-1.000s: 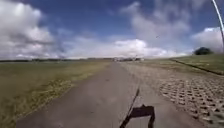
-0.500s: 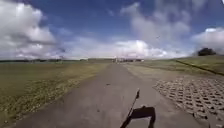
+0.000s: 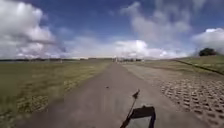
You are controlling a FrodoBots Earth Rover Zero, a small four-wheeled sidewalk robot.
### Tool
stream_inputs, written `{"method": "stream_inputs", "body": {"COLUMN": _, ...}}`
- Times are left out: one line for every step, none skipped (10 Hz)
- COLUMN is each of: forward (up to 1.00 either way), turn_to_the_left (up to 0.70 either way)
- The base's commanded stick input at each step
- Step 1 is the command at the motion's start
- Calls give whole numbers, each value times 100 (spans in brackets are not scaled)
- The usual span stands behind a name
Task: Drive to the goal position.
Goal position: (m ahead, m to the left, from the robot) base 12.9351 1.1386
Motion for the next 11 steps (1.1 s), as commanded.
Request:
{"method": "stream_inputs", "body": {"forward": 85, "turn_to_the_left": 0}}
{"method": "stream_inputs", "body": {"forward": 85, "turn_to_the_left": 0}}
{"method": "stream_inputs", "body": {"forward": 85, "turn_to_the_left": 0}}
{"method": "stream_inputs", "body": {"forward": 85, "turn_to_the_left": 0}}
{"method": "stream_inputs", "body": {"forward": 85, "turn_to_the_left": -33}}
{"method": "stream_inputs", "body": {"forward": 85, "turn_to_the_left": -34}}
{"method": "stream_inputs", "body": {"forward": 85, "turn_to_the_left": 0}}
{"method": "stream_inputs", "body": {"forward": 85, "turn_to_the_left": 0}}
{"method": "stream_inputs", "body": {"forward": 85, "turn_to_the_left": 0}}
{"method": "stream_inputs", "body": {"forward": 85, "turn_to_the_left": 0}}
{"method": "stream_inputs", "body": {"forward": 85, "turn_to_the_left": 0}}
